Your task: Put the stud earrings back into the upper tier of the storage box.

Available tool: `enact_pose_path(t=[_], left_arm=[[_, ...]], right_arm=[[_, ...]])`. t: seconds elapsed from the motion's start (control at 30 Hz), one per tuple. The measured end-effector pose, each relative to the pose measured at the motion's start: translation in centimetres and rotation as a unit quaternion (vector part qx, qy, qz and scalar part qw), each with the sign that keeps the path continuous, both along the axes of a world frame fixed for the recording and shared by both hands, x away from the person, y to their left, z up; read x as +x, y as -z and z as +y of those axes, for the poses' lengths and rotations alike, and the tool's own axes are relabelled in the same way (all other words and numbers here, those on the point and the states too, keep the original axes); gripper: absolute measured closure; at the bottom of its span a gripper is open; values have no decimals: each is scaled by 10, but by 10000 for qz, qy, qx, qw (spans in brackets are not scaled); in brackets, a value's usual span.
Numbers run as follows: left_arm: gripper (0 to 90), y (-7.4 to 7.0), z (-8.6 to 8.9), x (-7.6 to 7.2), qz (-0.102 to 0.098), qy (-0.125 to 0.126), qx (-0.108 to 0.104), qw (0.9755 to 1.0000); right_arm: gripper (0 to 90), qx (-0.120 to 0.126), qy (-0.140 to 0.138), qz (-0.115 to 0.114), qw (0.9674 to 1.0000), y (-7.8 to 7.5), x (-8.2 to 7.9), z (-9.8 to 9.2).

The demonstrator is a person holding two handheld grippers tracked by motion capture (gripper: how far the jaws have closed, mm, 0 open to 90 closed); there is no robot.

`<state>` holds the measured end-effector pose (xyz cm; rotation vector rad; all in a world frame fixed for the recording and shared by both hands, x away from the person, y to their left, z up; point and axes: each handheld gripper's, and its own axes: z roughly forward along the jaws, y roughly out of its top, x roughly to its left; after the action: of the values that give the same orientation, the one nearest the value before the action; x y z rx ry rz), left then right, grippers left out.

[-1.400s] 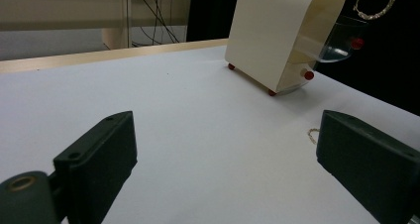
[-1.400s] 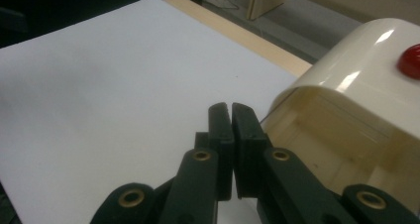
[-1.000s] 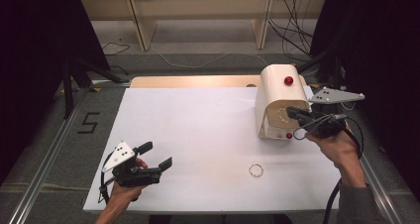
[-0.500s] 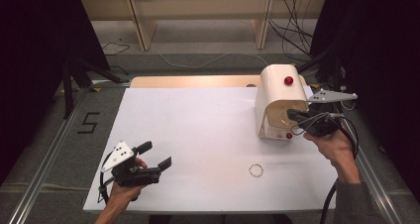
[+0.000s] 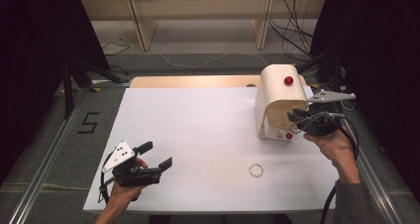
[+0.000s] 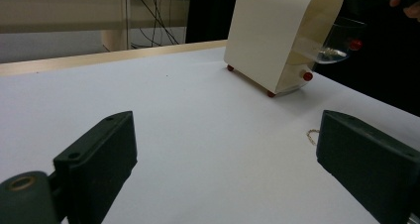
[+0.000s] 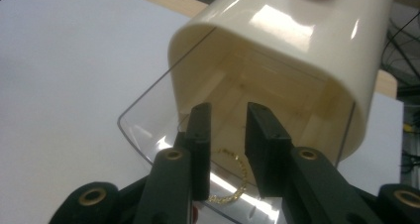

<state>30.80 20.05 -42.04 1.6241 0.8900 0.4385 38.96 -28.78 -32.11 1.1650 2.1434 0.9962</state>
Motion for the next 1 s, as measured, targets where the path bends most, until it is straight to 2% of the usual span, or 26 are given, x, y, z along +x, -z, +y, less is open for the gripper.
enact_pose_path(t=[0.07,0.1,0.23,0.33,0.4,0.43,0.47,0.67,1.0], left_arm=[[83,0,1,0,12,-18,-15,10000],[83,0,1,0,19,-21,-16,10000],[83,0,0,-1,1,6,12,10000],[83,0,1,0,9,10,-12,10000],[83,0,1,0,19,10,-11,10000],[83,0,1,0,19,10,-11,10000],[83,0,1,0,21,17,-8,10000],[83,0,1,0,21,17,-14,10000],[83,-1,1,-1,12,7,-42,10000]], right_arm=[[698,-4,-42,-50,10000,-3,-2,1],[667,27,-149,-136,9998,-8,-7,5],[603,333,-490,-230,9980,-16,-17,15],[550,663,-829,-235,9941,-18,-23,23],[520,772,-997,-185,9918,-18,-25,28],[520,772,-997,-185,9918,-18,-25,28],[499,825,-1149,-151,9898,-17,-27,35],[452,772,-1485,37,9859,-8,-31,56],[412,696,-1695,286,9827,7,-32,77]])
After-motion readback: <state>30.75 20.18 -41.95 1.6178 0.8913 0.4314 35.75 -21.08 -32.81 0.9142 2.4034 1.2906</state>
